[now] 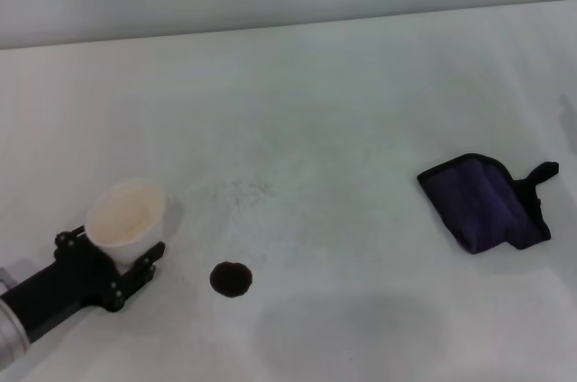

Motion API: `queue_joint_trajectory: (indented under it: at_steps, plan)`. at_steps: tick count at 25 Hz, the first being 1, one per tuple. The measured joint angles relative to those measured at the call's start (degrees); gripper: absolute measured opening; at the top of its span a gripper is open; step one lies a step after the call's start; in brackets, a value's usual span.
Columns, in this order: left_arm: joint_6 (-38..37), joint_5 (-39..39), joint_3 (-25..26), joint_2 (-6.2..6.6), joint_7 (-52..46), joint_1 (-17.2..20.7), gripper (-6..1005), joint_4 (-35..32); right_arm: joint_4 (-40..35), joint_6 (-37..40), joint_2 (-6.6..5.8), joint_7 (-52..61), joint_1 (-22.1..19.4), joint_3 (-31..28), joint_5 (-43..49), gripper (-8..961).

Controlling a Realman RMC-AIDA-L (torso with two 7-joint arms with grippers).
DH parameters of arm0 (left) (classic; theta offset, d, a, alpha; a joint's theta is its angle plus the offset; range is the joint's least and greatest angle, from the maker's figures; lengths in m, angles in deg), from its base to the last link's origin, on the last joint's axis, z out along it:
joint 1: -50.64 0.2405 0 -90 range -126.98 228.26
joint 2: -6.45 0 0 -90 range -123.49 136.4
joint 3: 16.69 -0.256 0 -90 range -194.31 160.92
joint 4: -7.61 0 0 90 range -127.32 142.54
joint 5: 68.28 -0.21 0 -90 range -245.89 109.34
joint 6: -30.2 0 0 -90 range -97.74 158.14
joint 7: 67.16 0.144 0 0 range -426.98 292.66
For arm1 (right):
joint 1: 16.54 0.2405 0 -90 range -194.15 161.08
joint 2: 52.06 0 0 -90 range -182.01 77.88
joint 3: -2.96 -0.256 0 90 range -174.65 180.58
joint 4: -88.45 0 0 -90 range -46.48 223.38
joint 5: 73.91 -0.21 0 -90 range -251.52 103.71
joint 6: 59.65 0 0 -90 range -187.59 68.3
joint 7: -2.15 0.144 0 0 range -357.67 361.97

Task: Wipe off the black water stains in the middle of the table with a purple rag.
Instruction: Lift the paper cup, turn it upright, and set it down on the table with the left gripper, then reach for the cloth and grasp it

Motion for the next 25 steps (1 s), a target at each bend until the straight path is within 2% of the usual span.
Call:
queue_joint_trajectory:
  at_steps: [8,13,16,25]
  plan:
    - [0.92,2.46,-0.07,0.13,3.33,1.92,626,0.13,-0.13,0.15,0.0,-0.14,0.07,1.39,0.0,437]
    - [0.9,2.52,-0.08,0.08,4.51,2.11,838,0.54,-0.17,0.25,0.0,-0.07,0.12,1.48,0.0,437]
    - [2.29,2.59,-0.01,0.05,5.28,3.38,893,0.83,-0.25,0.24,0.0,0.45,0.04,1.49,0.0,437]
    - [8.04,8.03,0.01,0.09,6.46,10.5,892,0.95,-1.65,-0.66,-0.01,3.24,-0.91,1.53,-0.01,437]
